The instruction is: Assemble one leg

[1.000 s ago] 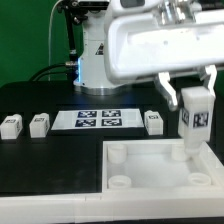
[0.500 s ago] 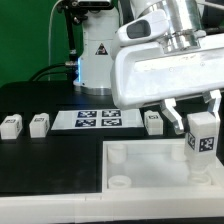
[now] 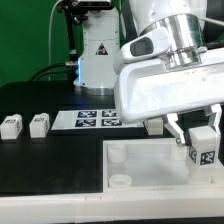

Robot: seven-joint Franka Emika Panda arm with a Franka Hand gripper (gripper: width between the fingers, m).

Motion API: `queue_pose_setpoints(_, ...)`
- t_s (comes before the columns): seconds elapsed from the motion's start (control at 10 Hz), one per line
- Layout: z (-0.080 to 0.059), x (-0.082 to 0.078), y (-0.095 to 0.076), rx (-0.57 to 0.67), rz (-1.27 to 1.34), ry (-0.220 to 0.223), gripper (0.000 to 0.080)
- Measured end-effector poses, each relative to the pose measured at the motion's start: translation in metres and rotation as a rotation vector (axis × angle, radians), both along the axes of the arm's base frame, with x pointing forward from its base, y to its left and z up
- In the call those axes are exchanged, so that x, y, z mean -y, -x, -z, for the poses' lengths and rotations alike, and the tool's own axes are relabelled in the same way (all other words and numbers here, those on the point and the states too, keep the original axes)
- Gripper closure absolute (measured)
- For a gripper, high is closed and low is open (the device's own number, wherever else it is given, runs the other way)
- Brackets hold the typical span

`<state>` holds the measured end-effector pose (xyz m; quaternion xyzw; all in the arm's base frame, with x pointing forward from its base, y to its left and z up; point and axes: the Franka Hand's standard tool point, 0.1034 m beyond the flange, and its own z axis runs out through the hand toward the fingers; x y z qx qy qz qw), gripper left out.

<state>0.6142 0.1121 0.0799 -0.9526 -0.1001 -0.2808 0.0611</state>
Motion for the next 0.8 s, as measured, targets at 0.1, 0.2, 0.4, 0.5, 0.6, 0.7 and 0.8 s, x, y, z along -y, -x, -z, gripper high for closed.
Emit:
queue_pose_setpoints(0.1,0.0027,0.0008,-0.0008,0.019,0.006,-0.002,0.0507)
queue_pose_setpoints(0.2,0.0038,0.0012,-0.0012,0.035,0.011,-0.003,0.0507)
queue_pose_setpoints(0.4,0.0038,0.0012,-0.0013,0.027,0.009,-0.003,0.0507)
queue_pose_setpoints(0.5,0.0051,0.0012,-0.0005,0.022,0.009,-0.003,0.0507)
queue_pose_setpoints(0.6,0.0051,0.0013,-0.0005,0.021,0.009,-0.003,0.0314)
queue_pose_setpoints(0.7,0.0052,0.0013,-0.0005,0.021,0.009,-0.003,0.0314)
queue_pose_setpoints(0.8,0.0053,0.0014,-0.0005,0.021,0.009,-0.003,0.0182)
